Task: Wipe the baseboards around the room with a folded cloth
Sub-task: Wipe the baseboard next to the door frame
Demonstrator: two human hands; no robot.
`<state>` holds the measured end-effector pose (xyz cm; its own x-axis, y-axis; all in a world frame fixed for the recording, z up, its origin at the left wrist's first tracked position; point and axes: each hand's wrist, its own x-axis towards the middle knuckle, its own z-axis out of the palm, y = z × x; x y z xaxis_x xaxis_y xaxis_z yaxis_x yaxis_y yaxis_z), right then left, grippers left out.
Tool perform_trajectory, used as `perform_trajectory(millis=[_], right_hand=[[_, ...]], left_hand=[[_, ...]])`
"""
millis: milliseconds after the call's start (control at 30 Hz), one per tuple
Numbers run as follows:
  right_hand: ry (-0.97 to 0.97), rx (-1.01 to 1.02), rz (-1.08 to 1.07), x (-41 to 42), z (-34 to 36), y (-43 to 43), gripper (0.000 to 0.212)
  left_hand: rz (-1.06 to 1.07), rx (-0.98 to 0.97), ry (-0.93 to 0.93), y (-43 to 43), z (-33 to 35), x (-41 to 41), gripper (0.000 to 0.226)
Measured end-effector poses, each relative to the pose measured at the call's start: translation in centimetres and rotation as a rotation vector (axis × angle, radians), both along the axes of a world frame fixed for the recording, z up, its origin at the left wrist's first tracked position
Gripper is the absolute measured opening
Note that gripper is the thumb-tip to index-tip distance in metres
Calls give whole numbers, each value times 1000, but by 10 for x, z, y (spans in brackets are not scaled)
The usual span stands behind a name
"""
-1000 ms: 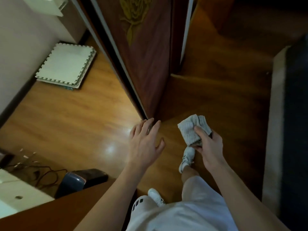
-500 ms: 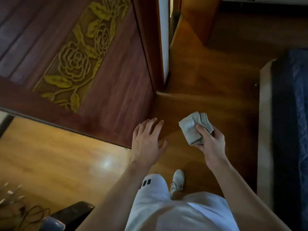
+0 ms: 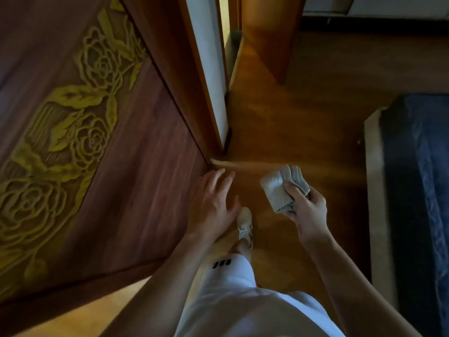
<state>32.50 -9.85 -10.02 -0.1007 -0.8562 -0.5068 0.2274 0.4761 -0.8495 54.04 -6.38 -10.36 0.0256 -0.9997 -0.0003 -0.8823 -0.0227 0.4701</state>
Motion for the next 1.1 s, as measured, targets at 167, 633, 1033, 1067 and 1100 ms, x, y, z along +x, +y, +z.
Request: perform_trajectory(millis=[167, 633, 1033, 1067, 1100], right_hand=[[95, -18, -1, 12, 0, -94, 28], [46, 85, -44, 0, -7, -259, 29], [20, 126, 26, -83, -12, -461, 28], [22, 122, 40, -91, -9, -479, 26], [22, 116, 52, -99, -6, -496, 26]], left_hand=[[-35, -58, -1, -99, -7, 14, 51], [-88, -46, -143, -280, -7, 4, 55], [-8, 2, -284, -466, -19, -77, 55], [0, 3, -290, -481, -17, -84, 54], [24, 7, -278, -495, -15, -91, 54]])
